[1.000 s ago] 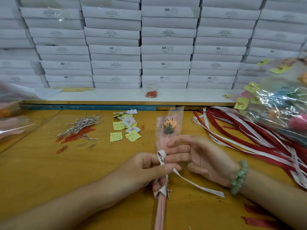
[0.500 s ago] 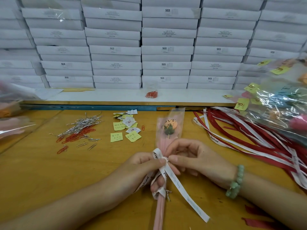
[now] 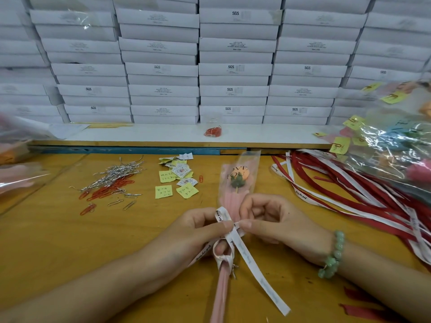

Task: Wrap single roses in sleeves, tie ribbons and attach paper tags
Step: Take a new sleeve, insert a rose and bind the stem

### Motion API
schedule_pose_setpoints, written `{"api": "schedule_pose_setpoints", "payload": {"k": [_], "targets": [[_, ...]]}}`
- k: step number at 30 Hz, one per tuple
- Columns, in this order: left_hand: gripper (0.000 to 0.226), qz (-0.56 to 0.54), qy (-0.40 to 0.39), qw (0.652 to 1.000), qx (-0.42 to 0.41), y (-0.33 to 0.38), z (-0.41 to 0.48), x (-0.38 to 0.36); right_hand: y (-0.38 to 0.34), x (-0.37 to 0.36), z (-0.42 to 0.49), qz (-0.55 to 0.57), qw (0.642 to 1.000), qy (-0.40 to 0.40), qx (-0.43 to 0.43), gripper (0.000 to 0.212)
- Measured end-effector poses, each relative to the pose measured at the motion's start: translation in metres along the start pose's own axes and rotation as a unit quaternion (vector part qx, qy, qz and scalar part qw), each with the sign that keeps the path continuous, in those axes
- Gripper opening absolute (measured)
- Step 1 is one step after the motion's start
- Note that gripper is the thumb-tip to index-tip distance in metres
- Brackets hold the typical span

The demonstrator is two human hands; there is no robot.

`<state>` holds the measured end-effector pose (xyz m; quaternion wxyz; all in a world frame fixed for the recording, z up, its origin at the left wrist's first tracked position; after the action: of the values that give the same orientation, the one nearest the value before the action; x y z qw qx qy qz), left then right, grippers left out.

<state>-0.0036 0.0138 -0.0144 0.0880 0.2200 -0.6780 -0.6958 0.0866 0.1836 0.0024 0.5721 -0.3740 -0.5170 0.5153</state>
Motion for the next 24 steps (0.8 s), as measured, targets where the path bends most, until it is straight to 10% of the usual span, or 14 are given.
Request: {"api": "schedule_pose_setpoints", "payload": {"k": [24], "targets": [[0.012, -0.022, 0.033, 0.998, -0.058, -0.0014, -0.0016, 0.0035, 0.0051, -0.0006, 0.0017, -0.051, 0.998, 0.036, 0.033, 0.015]]}}
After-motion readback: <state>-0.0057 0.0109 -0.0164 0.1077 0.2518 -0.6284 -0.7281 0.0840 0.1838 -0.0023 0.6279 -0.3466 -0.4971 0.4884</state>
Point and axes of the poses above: each hand's wrist, its own z-axis towards the middle knuckle, its own x-axis out of the back of the hand, y = z × x, the point moved 1 cm from there along z, towards the middle knuckle, and after that the axes turned 3 degrees about -z, right-handed, at the moved point
